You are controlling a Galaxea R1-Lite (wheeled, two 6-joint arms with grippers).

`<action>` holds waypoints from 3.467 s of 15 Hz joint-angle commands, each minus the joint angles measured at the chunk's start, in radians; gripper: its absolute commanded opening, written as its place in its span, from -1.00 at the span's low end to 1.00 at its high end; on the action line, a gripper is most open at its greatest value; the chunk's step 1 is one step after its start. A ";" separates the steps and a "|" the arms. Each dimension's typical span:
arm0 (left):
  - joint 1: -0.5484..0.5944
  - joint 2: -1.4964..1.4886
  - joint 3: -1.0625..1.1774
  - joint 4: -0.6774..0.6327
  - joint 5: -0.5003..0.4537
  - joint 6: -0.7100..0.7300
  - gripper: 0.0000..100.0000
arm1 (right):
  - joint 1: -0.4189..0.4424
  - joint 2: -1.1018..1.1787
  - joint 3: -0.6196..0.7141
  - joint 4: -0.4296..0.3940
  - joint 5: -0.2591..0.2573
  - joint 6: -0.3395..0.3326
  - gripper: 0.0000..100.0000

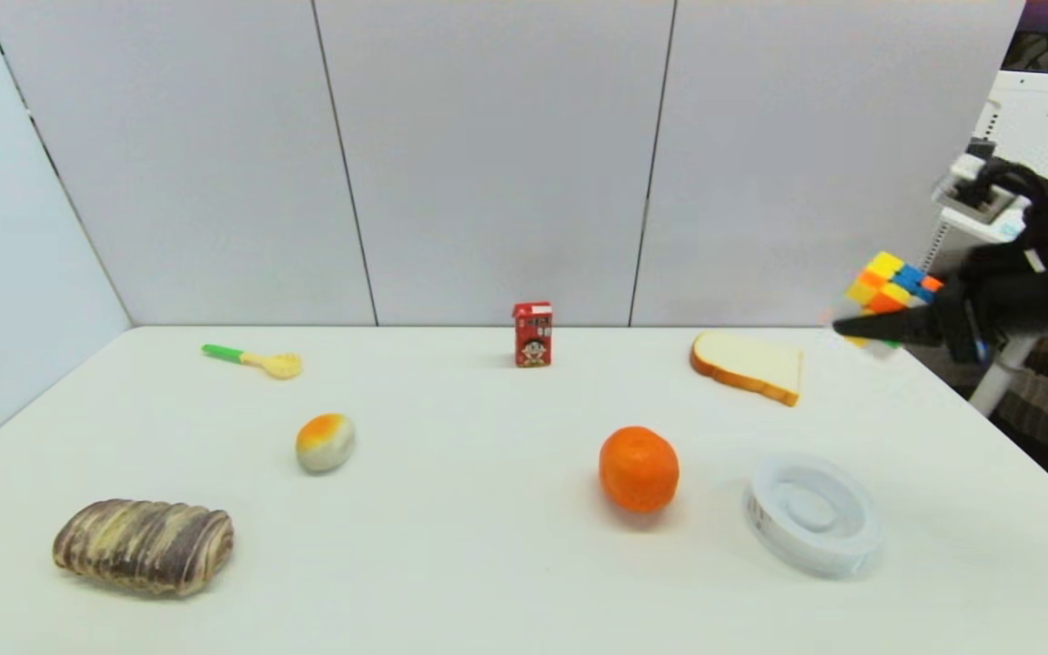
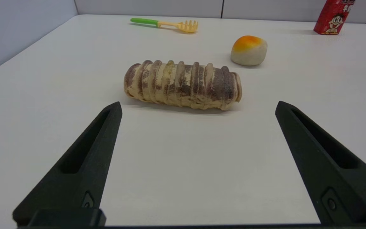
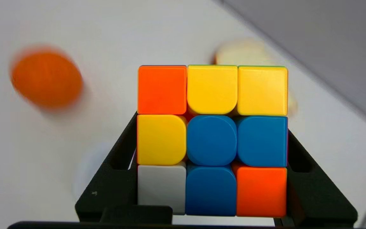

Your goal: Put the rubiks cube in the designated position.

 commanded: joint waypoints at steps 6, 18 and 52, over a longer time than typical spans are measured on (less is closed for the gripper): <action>0.000 0.002 0.000 0.001 0.000 0.000 1.00 | -0.165 -0.074 0.403 -0.023 0.022 -0.201 -1.00; 0.000 0.002 0.000 0.001 0.000 0.000 1.00 | -0.281 0.088 0.407 -0.106 0.000 -0.296 -1.00; 0.000 0.002 0.000 0.001 0.000 0.000 1.00 | -0.052 -0.343 0.175 -0.120 0.255 0.083 1.00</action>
